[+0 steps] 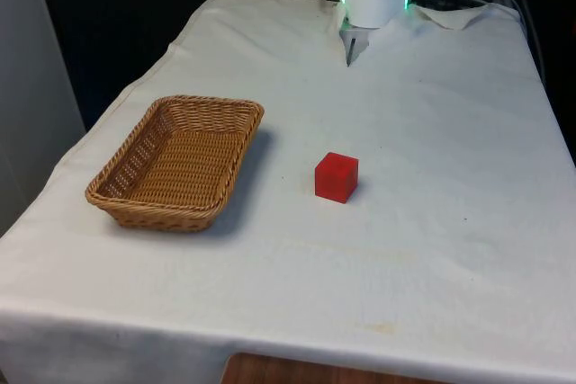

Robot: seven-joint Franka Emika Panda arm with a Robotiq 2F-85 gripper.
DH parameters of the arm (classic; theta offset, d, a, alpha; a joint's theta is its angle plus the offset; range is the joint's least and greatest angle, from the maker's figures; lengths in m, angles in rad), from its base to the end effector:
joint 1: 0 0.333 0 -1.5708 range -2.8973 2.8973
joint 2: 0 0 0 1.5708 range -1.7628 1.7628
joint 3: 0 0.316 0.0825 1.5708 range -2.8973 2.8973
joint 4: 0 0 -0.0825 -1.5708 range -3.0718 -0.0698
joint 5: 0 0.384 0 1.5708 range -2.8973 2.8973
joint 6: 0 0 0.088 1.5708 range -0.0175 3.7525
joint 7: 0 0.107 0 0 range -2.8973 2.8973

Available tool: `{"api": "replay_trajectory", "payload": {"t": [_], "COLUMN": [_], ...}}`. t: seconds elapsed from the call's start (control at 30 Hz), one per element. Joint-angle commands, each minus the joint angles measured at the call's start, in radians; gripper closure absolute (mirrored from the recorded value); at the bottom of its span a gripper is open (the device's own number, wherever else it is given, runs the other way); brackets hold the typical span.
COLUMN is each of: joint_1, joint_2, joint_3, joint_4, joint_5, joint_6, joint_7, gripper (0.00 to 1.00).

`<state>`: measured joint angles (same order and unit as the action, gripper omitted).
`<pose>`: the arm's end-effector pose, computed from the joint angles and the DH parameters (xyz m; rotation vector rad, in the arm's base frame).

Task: Pick up the cube and place it into the basket.

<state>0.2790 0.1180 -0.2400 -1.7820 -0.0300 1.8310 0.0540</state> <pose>0.5886 0.0256 0.4802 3.0803 -0.0087 -0.0971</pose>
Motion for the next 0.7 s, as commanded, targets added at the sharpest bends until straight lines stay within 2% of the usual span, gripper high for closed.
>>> {"api": "replay_trajectory", "payload": {"t": [0.0,0.67], "joint_1": [0.002,-0.002], "joint_2": [0.003,0.046], "joint_3": [0.0,0.004], "joint_4": [0.002,0.004], "joint_5": [-0.008,-0.007], "joint_6": [0.006,0.066], "joint_7": [0.01,0.065], "gripper": [0.0,0.0]}}
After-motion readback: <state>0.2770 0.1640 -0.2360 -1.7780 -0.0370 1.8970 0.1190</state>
